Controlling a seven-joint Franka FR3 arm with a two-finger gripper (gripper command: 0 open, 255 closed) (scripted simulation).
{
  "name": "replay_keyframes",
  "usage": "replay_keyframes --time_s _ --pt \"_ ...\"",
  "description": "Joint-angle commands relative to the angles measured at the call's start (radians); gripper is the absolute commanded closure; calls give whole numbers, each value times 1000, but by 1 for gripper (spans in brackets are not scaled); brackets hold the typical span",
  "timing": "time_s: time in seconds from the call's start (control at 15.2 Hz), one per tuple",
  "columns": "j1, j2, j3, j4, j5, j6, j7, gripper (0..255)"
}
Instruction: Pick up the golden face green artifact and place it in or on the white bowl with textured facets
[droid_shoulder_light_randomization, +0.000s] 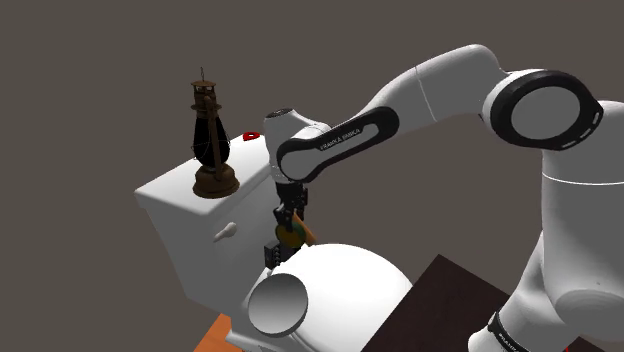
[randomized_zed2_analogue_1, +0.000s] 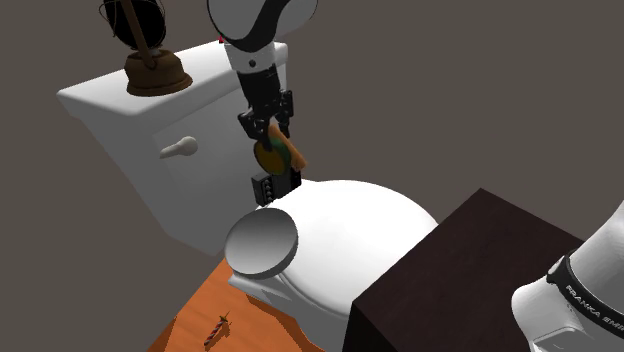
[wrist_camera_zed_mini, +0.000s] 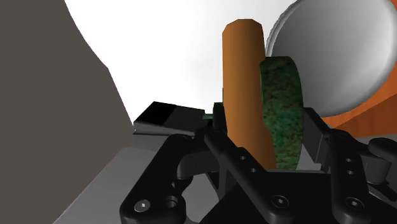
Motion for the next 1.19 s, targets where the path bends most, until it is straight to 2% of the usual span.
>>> replay_keyframes --time_s 0.0,0.53,1.12 --pt "24 -44 17 -47 8 0 41 255" --pt "116 -137 84 -128 37 -21 186 255" --pt "121 -73 77 -169 14 82 204 255"
